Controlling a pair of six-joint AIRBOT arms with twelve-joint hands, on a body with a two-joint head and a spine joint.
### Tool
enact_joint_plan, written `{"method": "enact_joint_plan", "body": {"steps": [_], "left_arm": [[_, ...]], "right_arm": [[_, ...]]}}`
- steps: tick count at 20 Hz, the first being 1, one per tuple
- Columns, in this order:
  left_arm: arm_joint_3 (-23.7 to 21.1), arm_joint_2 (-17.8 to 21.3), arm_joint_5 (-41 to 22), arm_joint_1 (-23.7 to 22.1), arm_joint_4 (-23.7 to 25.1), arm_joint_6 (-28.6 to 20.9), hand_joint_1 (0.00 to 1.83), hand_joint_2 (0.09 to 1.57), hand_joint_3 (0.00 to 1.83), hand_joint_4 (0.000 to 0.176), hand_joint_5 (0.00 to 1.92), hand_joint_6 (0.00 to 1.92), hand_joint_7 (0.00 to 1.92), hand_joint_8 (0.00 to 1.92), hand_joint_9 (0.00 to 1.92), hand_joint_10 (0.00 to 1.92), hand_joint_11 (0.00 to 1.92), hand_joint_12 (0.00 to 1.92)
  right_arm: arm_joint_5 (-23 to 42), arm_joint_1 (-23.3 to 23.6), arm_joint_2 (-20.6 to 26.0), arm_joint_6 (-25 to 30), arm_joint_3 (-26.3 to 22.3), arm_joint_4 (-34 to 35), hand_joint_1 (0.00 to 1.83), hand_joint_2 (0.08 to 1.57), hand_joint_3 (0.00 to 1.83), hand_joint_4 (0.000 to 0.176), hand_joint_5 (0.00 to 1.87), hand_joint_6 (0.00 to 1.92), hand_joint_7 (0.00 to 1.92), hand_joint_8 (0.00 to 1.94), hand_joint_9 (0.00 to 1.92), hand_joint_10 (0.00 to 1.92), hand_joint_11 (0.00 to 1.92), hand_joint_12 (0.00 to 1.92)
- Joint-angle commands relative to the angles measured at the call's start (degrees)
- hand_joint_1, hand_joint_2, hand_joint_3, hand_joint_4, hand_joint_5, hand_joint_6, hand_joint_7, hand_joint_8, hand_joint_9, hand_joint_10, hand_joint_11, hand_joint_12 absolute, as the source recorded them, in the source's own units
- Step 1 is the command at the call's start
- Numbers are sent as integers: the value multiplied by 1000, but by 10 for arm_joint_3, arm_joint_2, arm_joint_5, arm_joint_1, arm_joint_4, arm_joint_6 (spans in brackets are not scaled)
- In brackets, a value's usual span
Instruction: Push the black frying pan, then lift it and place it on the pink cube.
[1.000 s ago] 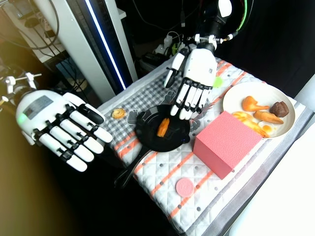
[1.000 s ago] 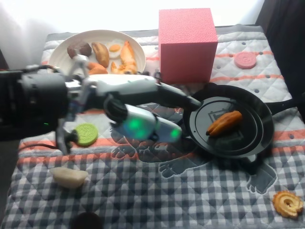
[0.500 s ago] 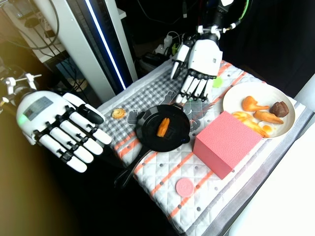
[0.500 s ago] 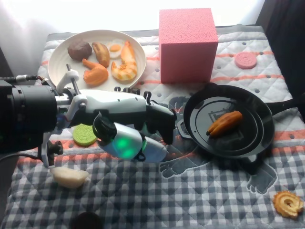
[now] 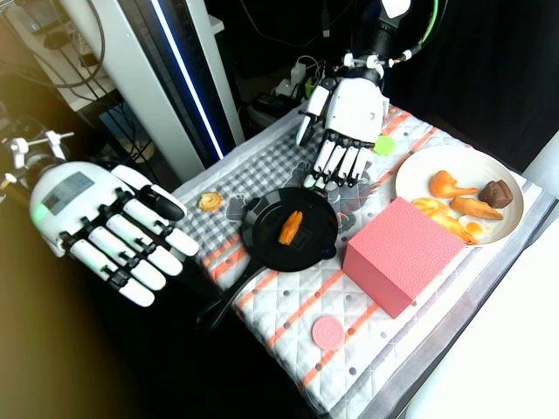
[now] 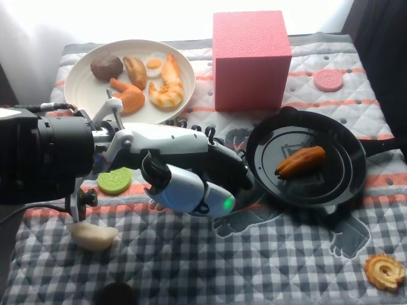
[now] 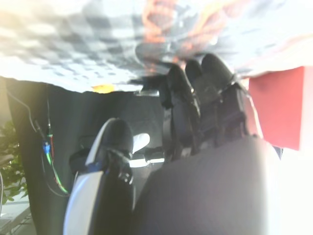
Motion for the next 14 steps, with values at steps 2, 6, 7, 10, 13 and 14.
{"method": "enact_joint_plan", "body": {"steps": [2,6,7,10,13,14], "left_arm": [[5,-5,-32,-10,-17,-3,307,1348,0,0,456,189,551,79,221,807,0,1347],[11,-13,-34,-16,-19,-3,257,1357,1,0,416,85,449,1,233,570,0,1191],[11,-16,-35,-18,-15,-3,243,1362,0,0,426,64,440,0,184,611,0,1218],[13,-25,-37,-22,-5,-3,309,1329,0,2,445,38,354,0,158,718,0,1324],[22,-40,-41,-26,-4,-3,310,1307,0,1,502,41,444,9,319,541,0,1262],[23,-45,-41,-28,-1,-3,318,1299,0,0,494,27,446,3,354,476,0,1254]], "right_arm": [[71,0,1,1,3,1,339,1296,2,3,0,0,0,0,0,0,0,530],[72,-1,1,1,3,1,365,1291,0,4,0,0,0,0,0,0,0,504],[72,-1,1,1,3,1,347,1290,0,7,0,0,0,0,0,0,0,513],[72,-1,1,1,3,1,354,1293,1,5,0,0,0,0,0,0,0,510],[72,-1,0,1,4,1,352,1297,2,3,0,0,0,0,0,0,0,593],[72,-1,0,1,4,1,357,1298,2,2,0,0,0,0,0,0,0,593]]}}
